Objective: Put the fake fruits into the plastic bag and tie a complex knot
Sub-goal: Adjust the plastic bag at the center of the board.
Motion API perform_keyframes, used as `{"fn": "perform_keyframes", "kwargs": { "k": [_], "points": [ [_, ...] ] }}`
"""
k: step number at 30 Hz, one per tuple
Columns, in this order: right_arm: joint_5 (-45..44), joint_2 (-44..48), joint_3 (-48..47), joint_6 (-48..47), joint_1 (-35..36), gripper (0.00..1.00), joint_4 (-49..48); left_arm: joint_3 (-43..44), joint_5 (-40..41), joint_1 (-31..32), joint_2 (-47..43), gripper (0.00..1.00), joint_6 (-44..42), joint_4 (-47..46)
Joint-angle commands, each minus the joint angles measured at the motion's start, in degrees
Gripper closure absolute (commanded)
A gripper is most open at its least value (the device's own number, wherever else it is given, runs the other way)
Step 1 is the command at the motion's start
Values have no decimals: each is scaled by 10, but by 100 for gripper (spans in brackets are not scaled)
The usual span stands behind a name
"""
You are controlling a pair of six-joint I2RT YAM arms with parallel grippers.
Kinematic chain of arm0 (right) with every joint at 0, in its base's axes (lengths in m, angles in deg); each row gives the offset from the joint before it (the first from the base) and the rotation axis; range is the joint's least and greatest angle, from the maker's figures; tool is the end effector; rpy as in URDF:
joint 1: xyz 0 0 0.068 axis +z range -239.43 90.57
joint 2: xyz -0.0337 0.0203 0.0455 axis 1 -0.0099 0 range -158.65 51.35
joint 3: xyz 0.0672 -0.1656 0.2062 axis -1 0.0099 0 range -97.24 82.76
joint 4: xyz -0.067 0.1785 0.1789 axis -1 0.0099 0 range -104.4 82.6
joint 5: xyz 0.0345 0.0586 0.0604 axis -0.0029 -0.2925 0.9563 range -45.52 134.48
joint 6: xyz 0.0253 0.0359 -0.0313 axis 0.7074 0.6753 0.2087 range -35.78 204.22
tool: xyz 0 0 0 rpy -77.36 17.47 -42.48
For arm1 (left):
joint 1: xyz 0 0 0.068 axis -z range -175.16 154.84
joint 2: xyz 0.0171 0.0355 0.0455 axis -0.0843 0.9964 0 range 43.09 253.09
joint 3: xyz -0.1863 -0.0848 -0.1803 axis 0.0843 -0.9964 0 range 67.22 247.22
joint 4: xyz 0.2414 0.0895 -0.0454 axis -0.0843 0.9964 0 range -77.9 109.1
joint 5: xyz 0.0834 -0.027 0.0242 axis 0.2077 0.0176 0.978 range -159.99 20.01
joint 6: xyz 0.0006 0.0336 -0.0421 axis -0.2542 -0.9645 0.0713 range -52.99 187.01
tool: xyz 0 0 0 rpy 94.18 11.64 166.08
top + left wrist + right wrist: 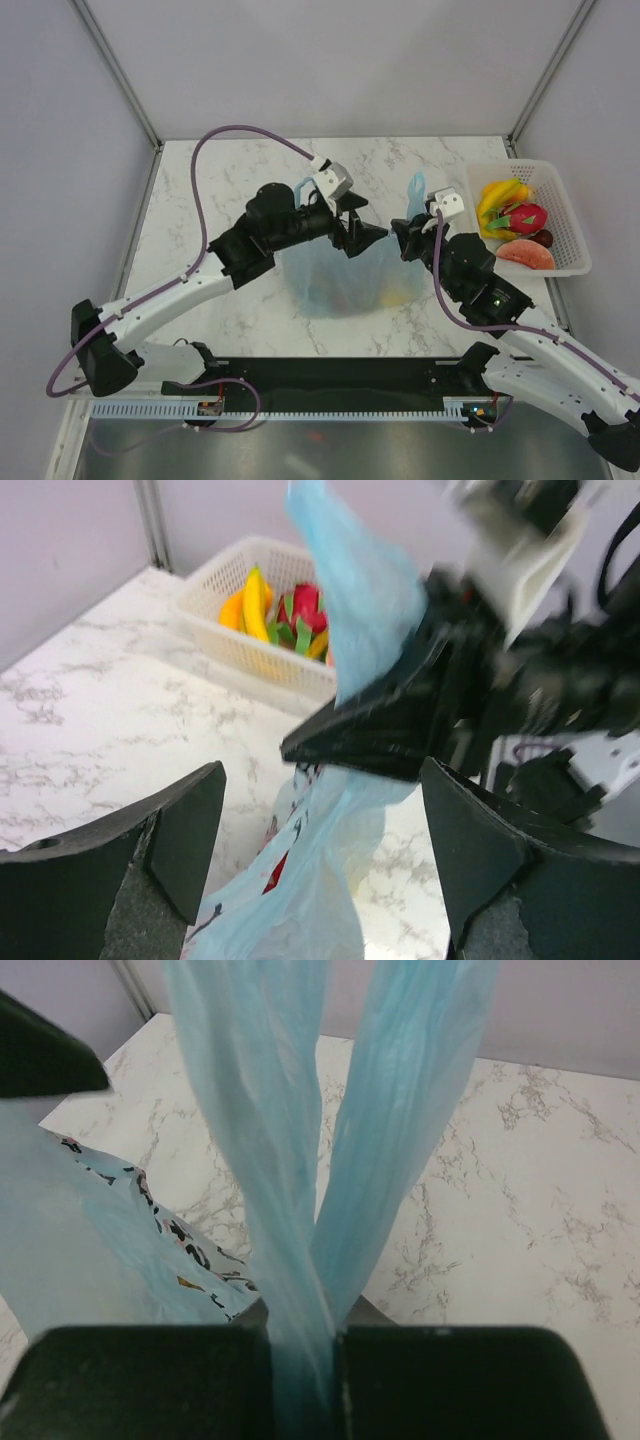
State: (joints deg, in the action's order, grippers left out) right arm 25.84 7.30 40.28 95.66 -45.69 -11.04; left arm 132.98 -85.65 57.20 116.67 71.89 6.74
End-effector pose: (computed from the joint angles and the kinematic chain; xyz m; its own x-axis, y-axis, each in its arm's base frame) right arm 0.1409 0.1190 0.3411 -0.1452 0.1212 -0.9820 -0.4043 0.8986 0.1707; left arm 0.1784 -0.2469 0.3882 -0.1051 0.0020 -0.9945 0.9216 0.3759 -0.0966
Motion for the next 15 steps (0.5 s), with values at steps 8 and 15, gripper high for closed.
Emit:
{"fn": "perform_keyframes", "kwargs": {
  "k": [8,15],
  "points": [
    [50,3,6,-23,-2,100,-48,203,25,0,45,17,144,122],
    [53,4,7,-28,-2,100,-51,242,34,0,100,21,187,138]
  ]
}}
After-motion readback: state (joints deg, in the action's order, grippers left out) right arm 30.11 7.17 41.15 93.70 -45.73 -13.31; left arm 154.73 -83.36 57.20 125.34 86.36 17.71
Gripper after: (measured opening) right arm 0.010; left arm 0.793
